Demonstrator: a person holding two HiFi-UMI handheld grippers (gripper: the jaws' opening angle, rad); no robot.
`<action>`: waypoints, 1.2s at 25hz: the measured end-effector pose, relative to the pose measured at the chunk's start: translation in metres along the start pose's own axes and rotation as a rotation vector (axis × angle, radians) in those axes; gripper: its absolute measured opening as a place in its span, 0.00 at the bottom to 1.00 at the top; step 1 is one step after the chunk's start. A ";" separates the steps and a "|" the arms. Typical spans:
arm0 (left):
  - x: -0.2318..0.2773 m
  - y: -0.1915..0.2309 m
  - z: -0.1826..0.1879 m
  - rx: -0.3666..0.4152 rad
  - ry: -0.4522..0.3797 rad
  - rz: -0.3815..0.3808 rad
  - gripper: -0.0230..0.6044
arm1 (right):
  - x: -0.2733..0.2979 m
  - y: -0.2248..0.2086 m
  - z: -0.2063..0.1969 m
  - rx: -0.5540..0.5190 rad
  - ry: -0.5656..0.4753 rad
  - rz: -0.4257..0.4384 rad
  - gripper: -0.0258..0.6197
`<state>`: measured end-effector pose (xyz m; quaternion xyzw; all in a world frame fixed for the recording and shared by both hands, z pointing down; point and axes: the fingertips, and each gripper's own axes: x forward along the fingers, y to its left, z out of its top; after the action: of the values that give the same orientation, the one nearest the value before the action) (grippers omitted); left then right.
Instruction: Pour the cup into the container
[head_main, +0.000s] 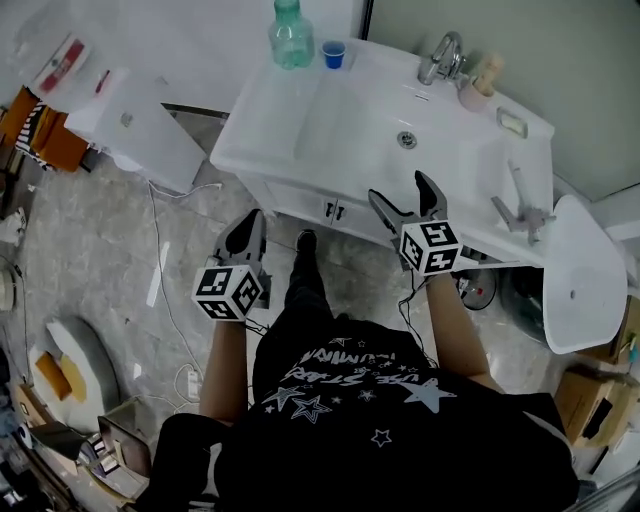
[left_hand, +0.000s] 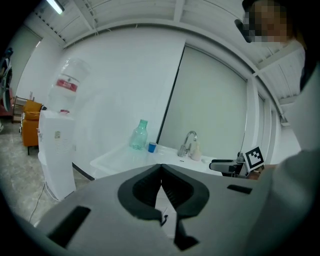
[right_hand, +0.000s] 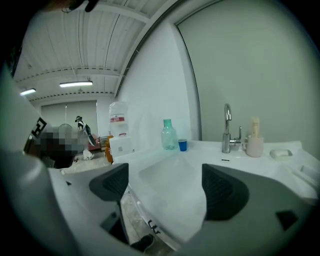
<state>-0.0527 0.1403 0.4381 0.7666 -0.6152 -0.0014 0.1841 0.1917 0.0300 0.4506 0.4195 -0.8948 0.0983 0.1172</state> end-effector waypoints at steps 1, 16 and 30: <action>0.012 0.010 0.006 -0.004 -0.003 -0.002 0.05 | 0.012 -0.005 0.005 -0.004 0.001 -0.008 0.73; 0.181 0.121 0.095 0.034 0.016 -0.065 0.05 | 0.188 -0.066 0.073 -0.010 0.033 -0.073 0.73; 0.296 0.187 0.133 0.038 0.059 -0.094 0.05 | 0.316 -0.102 0.089 -0.035 0.080 -0.062 0.70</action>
<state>-0.1871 -0.2095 0.4339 0.7978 -0.5726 0.0241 0.1872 0.0630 -0.2880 0.4658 0.4407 -0.8775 0.0958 0.1632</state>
